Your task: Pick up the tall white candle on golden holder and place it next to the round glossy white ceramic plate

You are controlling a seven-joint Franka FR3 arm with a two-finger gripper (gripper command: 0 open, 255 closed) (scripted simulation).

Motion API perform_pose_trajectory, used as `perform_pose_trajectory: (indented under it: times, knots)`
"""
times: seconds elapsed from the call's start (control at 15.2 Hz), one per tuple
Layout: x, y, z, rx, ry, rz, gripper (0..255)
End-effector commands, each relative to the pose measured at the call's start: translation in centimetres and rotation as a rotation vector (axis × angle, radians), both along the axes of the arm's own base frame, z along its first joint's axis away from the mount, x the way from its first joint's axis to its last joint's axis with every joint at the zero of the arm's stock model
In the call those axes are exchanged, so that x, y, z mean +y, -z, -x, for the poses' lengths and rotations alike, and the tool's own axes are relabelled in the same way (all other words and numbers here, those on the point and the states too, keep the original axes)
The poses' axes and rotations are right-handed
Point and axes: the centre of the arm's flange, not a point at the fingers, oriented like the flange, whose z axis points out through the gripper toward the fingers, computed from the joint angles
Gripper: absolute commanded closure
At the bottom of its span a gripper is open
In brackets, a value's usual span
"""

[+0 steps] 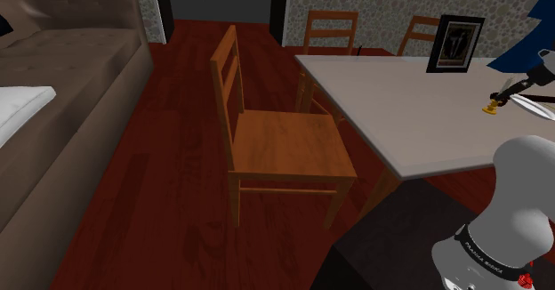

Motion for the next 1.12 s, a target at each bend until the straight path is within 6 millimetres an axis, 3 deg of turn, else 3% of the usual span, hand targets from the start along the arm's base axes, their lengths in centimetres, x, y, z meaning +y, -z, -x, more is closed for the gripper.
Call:
perform_pose_trajectory:
  times: [0.0,0.26,0.53,1.06]
  knots:
    - [0.0,0.0,0.0,0.0,0.0,0.0,0]
    - [0.0,0.0,0.0,0.0,0.0,0.0,0]
    - [-0.1,-4.5,2.1,0.0,0.0,0.0,0]
    - [-0.1,-4.5,2.1,0.0,0.0,0.0,0]
